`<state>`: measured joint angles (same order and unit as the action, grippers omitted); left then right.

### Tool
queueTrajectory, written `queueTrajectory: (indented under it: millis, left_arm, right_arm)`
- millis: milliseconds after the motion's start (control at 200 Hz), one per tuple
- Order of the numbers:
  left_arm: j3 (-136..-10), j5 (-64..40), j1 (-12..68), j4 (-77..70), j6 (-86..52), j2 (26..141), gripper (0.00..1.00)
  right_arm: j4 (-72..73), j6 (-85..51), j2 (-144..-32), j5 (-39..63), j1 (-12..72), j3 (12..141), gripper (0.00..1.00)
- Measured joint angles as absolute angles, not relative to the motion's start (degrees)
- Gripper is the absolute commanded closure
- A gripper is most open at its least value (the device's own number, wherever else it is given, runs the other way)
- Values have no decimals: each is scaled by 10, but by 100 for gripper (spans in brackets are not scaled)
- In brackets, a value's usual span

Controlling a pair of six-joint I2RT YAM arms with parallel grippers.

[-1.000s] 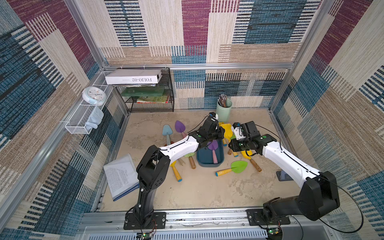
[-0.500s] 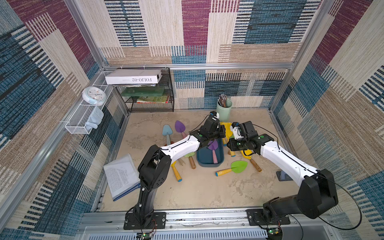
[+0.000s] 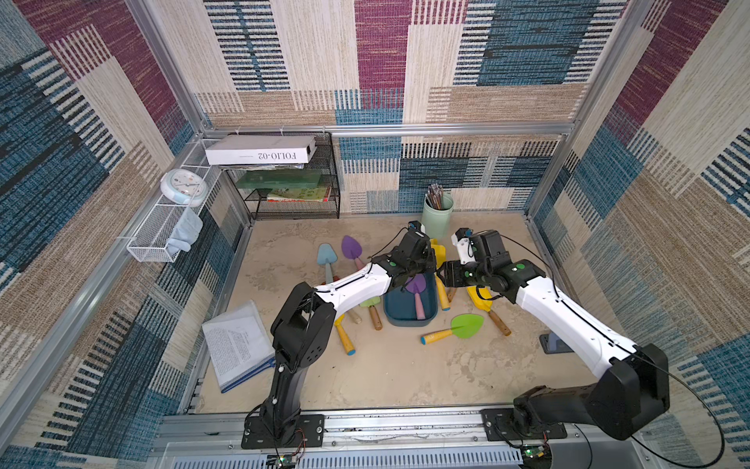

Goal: Put the shovel into the storage box
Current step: Pick up the shovel from the center of the board, then place the shovel in the storage box.

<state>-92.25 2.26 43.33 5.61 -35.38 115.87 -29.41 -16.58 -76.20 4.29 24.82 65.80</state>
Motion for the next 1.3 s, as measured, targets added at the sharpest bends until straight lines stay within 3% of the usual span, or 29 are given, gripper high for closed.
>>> queueTrajectory:
  millis: [250, 636, 1297]
  left_arm:
    - [-918, 48, 431, 102, -316, 1104, 100]
    - [-875, 48, 391, 139, -258, 1084, 100]
    - [-855, 30, 376, 88, -256, 1160, 100]
  right_arm:
    - [-306, -167, -684, 0, 247, 656, 30]
    - [-318, -161, -673, -19, 246, 648, 31]
    - [-318, -153, -672, -17, 246, 624, 31]
